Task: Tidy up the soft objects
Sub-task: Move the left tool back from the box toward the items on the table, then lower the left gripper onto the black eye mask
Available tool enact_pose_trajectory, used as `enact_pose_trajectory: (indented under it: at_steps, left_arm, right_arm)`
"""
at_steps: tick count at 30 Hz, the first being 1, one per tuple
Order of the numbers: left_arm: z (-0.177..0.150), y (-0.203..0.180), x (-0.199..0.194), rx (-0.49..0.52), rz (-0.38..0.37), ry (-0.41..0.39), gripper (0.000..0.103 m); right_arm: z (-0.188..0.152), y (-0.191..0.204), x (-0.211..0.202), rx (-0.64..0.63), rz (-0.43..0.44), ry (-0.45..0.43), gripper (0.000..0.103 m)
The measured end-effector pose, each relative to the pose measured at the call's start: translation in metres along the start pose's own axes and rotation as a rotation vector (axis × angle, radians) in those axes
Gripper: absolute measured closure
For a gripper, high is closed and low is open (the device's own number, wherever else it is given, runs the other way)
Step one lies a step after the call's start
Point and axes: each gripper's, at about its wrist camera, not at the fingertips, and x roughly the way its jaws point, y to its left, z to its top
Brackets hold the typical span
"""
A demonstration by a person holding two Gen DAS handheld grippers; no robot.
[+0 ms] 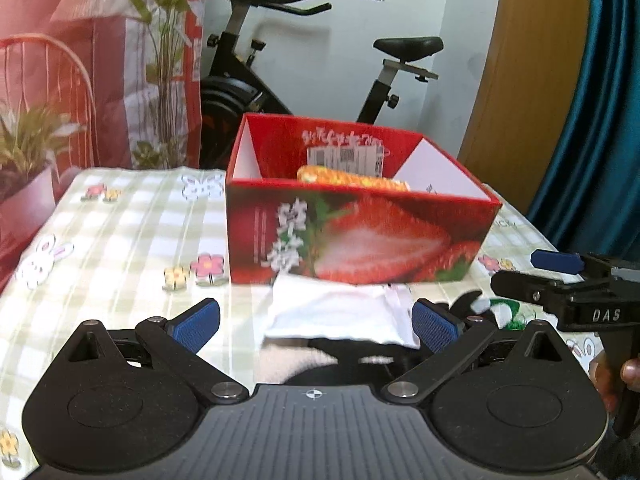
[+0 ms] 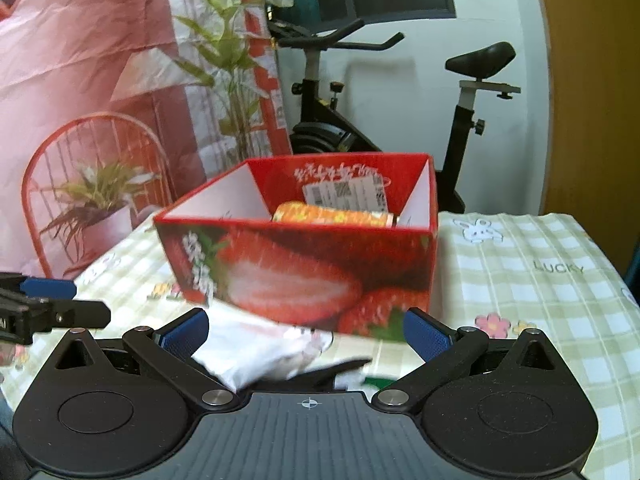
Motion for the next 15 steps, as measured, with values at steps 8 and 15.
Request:
enact_pose_trajectory:
  at_steps: [8, 15]
  left_arm:
    - [-0.022, 0.002, -0.004, -0.016, 0.017, 0.006, 0.0]
    - [-0.035, 0.007, -0.001, -0.064, 0.015, 0.041, 0.001]
  right_arm:
    - [-0.025, 0.008, -0.01, -0.061, 0.003, 0.011, 0.0]
    - [-0.038, 0.014, -0.007, -0.065, 0.012, 0.051, 0.0]
